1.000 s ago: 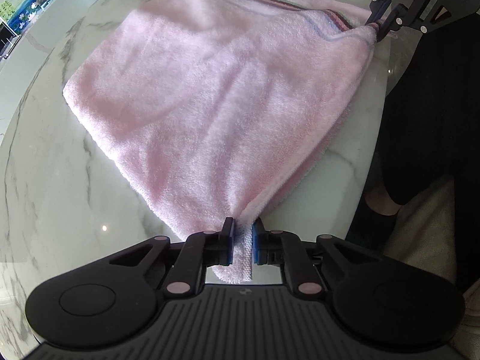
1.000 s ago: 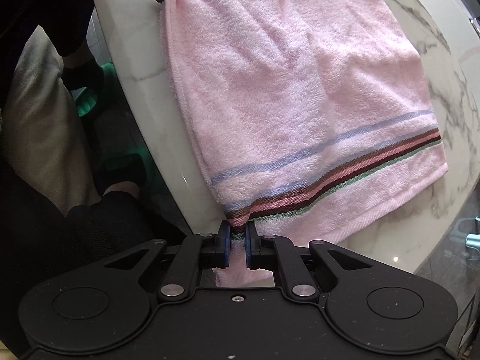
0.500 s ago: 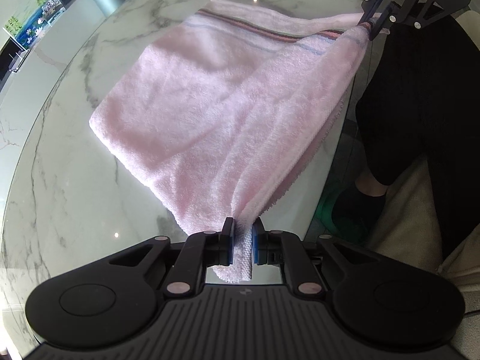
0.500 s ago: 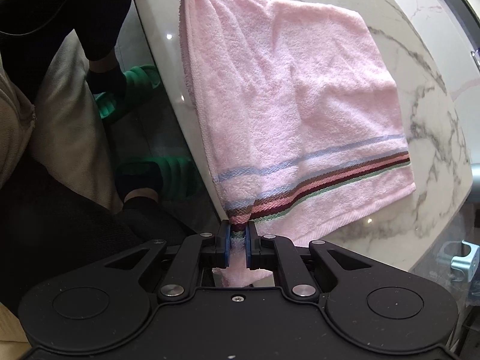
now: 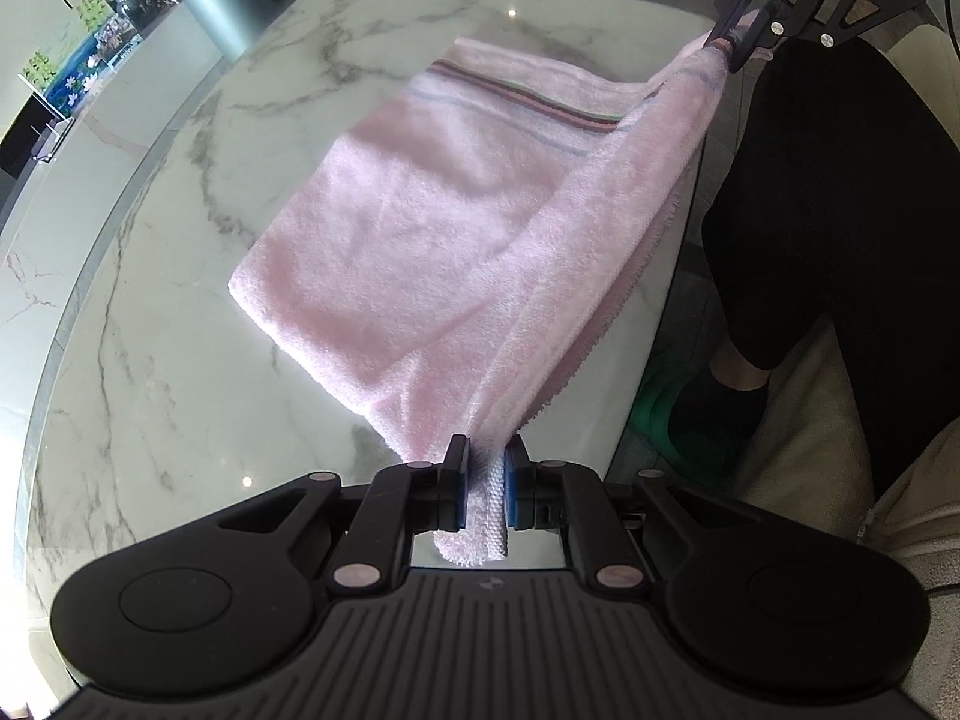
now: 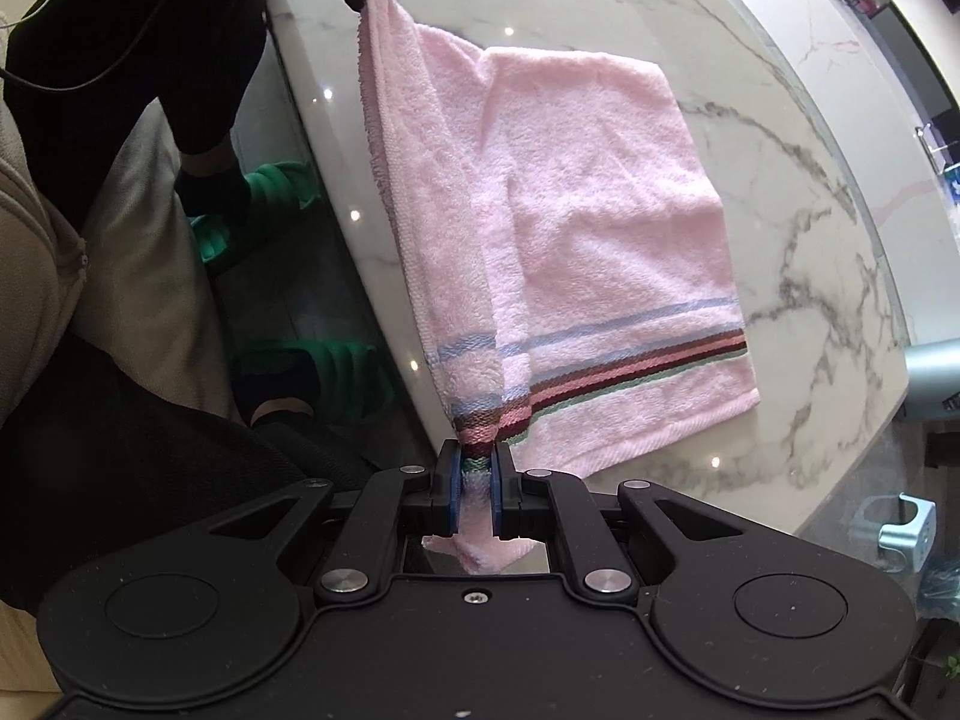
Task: Fold towel
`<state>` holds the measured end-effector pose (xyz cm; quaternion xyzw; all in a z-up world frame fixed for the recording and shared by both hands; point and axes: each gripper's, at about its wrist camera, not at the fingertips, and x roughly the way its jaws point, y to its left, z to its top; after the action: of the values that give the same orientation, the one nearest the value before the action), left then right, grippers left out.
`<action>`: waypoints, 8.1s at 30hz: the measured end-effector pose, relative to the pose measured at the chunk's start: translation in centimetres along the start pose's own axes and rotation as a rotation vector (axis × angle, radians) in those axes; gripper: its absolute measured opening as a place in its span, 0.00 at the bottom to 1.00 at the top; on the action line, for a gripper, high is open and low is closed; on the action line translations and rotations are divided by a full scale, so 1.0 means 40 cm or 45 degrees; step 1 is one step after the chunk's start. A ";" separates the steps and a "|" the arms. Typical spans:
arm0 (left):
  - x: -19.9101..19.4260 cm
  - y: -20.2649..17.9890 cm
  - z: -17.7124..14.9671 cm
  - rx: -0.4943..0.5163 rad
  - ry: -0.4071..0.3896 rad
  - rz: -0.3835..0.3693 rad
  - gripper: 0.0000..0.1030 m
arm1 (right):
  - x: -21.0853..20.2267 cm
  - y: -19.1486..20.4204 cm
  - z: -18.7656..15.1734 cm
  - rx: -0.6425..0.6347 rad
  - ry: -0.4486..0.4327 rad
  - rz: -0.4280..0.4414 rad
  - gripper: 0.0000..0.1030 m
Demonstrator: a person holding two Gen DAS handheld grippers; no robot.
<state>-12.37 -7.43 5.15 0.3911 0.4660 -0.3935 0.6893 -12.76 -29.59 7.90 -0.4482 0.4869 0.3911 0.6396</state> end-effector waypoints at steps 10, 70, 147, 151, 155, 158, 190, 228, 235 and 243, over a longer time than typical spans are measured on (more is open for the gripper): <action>0.023 0.120 0.094 0.004 -0.006 0.042 0.10 | -0.006 -0.091 0.028 0.071 -0.014 -0.029 0.07; 0.237 0.379 0.195 -0.270 -0.100 0.065 0.26 | 0.228 -0.402 0.093 0.258 -0.024 0.052 0.32; 0.128 0.170 -0.142 -1.336 -0.478 0.219 0.69 | 0.191 -0.088 0.239 1.345 -0.626 -0.171 0.68; 0.145 0.155 -0.153 -1.361 -0.501 0.238 0.70 | 0.226 -0.059 0.198 1.449 -0.651 -0.175 0.69; 0.156 0.146 -0.152 -1.350 -0.495 0.244 0.71 | 0.242 -0.044 0.181 1.500 -0.709 -0.229 1.00; 0.167 0.134 -0.146 -1.314 -0.494 0.267 0.71 | 0.242 -0.034 0.182 1.497 -0.771 -0.276 1.00; 0.260 0.132 -0.143 -1.266 -0.302 0.360 0.71 | 0.326 -0.008 0.204 1.501 -0.687 -0.335 1.00; 0.268 0.134 -0.149 -1.285 -0.272 0.353 0.71 | 0.339 -0.011 0.212 1.494 -0.632 -0.329 1.00; 0.268 0.134 -0.150 -1.290 -0.273 0.358 0.71 | 0.342 -0.009 0.216 1.481 -0.629 -0.325 1.00; 0.265 0.131 -0.150 -1.288 -0.273 0.372 0.71 | 0.344 -0.009 0.217 1.477 -0.628 -0.320 1.00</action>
<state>-6.92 -1.88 -5.60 0.0288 0.4651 -0.0575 0.8829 -7.03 -20.54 -4.34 0.0201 0.4017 0.0780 0.9122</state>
